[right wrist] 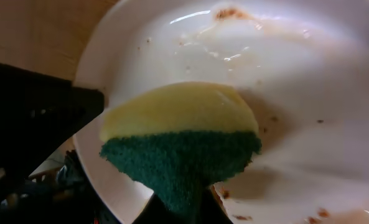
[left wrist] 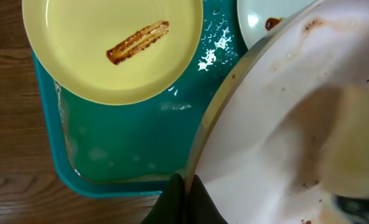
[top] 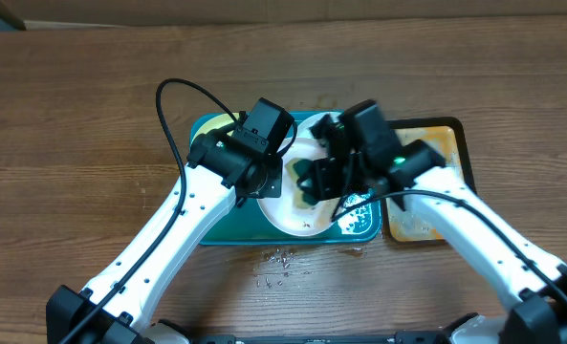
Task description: Clean dirty plates on tray and stack at the side
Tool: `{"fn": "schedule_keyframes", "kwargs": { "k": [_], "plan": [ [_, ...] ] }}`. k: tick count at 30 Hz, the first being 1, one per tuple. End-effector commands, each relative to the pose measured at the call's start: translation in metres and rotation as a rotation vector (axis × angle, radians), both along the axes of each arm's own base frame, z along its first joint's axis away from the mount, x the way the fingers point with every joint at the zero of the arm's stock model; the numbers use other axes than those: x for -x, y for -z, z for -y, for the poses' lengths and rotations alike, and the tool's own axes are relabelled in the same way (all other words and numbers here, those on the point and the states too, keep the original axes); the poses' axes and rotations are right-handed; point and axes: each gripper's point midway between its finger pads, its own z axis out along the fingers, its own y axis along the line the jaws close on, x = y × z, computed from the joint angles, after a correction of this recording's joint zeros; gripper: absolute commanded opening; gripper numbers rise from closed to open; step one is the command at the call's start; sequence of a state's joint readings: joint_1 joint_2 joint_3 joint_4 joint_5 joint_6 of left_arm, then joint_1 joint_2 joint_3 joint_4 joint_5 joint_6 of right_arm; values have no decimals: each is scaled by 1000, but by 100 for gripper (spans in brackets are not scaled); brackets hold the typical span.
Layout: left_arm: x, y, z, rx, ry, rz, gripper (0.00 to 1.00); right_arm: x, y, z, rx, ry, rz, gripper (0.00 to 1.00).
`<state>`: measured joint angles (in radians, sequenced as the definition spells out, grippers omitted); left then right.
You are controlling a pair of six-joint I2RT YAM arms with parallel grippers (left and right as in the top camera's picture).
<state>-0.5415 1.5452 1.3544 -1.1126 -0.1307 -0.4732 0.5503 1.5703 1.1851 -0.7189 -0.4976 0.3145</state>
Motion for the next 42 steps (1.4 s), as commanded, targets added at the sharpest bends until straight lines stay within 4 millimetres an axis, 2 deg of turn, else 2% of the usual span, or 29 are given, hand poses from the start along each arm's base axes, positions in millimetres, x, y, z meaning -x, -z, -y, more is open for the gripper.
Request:
{"fn": "schedule_keyframes", "kwargs": {
  "k": [1,7,14,22,25,27,31,37,42],
  "plan": [
    [2,0,4,31,-15,-11,4,-4,16,-8,43,80,-42,4],
    [1,0,4,33,-16,-8,4,4,33,-18,73,83,-97,4],
    [-1,0,-4,24,-38,-13,4,1,49,6,209,172,-101,4],
    [0,3,-11,9,-54,-25,4,3,51,9,227,176,-106,4],
    [5,13,-14,-4,-54,-48,4,3,51,9,225,170,-106,4],
    [14,29,-19,-22,-65,-82,4,5,51,7,226,158,-102,4],
    [22,49,-23,-32,-86,-110,4,11,51,0,226,134,-95,4],
    [25,62,-26,-38,-101,-117,4,19,56,-9,243,103,-89,4],
    [26,66,-35,-80,-135,-104,4,26,74,-12,276,83,-130,4]
  ]
}}
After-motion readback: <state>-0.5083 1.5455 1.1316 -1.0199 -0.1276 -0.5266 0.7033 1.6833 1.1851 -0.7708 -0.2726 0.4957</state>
